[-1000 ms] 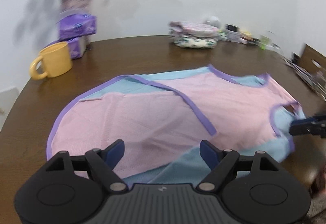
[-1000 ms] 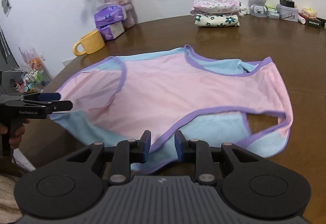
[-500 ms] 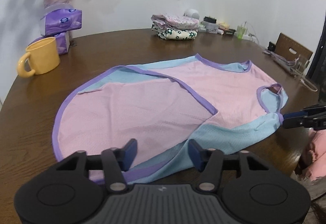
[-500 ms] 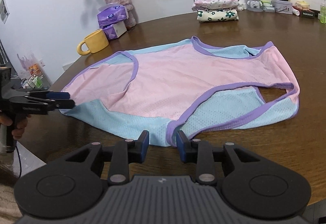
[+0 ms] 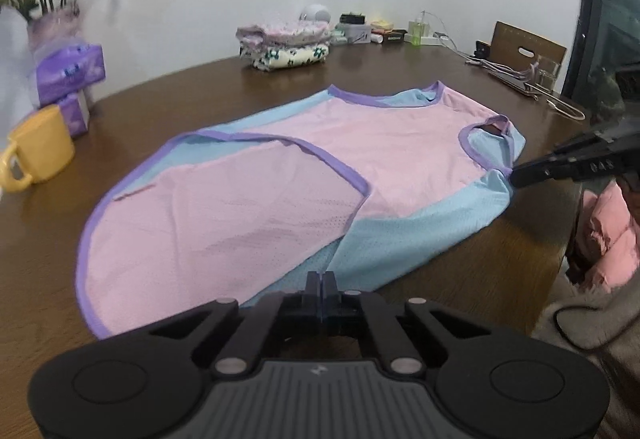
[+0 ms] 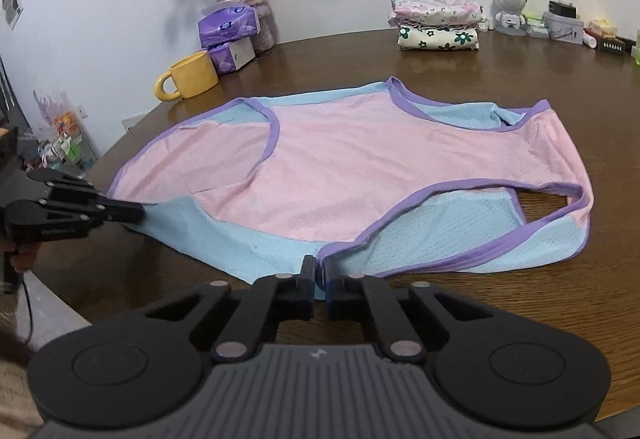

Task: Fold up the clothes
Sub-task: 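Pinch the garment's blue hem with the right gripper and straighten it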

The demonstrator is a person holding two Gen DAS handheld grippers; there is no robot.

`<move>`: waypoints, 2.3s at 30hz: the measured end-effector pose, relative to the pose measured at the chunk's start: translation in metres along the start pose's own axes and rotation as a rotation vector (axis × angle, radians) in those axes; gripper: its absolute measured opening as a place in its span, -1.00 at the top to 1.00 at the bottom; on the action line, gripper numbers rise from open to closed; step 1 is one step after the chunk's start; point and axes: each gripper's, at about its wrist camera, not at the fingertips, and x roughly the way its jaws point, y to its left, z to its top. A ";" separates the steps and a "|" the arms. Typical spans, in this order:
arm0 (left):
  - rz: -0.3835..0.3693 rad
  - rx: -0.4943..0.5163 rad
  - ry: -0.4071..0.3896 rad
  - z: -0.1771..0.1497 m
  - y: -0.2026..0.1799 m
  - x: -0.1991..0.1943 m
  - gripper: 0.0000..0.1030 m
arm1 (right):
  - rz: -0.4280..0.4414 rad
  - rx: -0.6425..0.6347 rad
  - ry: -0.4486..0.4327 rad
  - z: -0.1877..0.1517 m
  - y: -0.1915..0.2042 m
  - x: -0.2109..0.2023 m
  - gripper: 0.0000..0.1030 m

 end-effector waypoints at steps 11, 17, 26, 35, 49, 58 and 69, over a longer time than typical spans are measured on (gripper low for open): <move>-0.027 -0.054 -0.043 0.016 -0.001 -0.004 0.31 | 0.001 -0.019 0.003 0.008 -0.006 -0.014 0.72; -0.057 -0.045 0.045 0.023 -0.002 0.029 0.53 | 0.017 -0.005 0.030 0.006 -0.007 0.000 0.36; 0.093 0.001 0.019 0.015 -0.018 0.009 0.99 | 0.049 -0.048 0.036 0.007 -0.005 0.000 0.96; 0.052 -0.180 -0.008 0.012 0.003 -0.004 0.24 | 0.091 -0.050 0.054 0.007 -0.010 -0.002 0.86; 0.008 -0.212 0.035 0.004 0.019 0.004 0.54 | 0.080 -0.127 -0.005 0.025 0.006 0.030 0.47; -0.016 -0.080 0.067 0.006 0.001 0.018 0.67 | 0.063 -0.147 0.031 0.018 0.014 0.044 0.47; -0.042 -0.150 0.047 0.008 0.014 0.015 0.70 | 0.075 -0.134 0.023 0.016 0.013 0.042 0.41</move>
